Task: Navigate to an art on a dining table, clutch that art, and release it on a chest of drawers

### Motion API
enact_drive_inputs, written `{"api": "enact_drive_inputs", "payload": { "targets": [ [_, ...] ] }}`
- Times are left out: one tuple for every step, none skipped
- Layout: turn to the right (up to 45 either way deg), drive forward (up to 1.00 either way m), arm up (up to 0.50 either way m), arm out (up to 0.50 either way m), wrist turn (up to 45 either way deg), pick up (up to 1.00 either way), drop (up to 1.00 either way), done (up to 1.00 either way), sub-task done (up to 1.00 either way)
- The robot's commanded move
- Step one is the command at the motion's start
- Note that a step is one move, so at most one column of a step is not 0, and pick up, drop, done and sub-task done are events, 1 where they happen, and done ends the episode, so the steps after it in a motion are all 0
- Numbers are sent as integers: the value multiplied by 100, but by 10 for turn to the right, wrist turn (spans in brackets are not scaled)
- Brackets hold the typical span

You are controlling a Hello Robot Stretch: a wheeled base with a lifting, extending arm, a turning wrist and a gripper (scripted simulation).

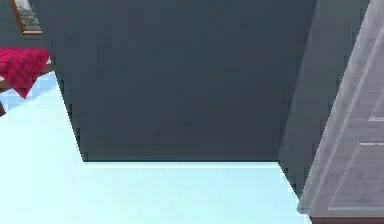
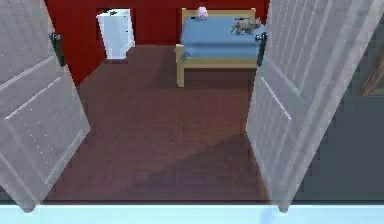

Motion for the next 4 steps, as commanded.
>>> {"api": "enact_drive_inputs", "payload": {
  "targets": [
    [450,0,0,0,0,0,0,0,0],
    [420,0,0,0,0,0,0,0,0],
    [0,100,0,0,0,0,0,0,0],
    [0,40,0,0,0,0,0,0,0]
  ]
}}
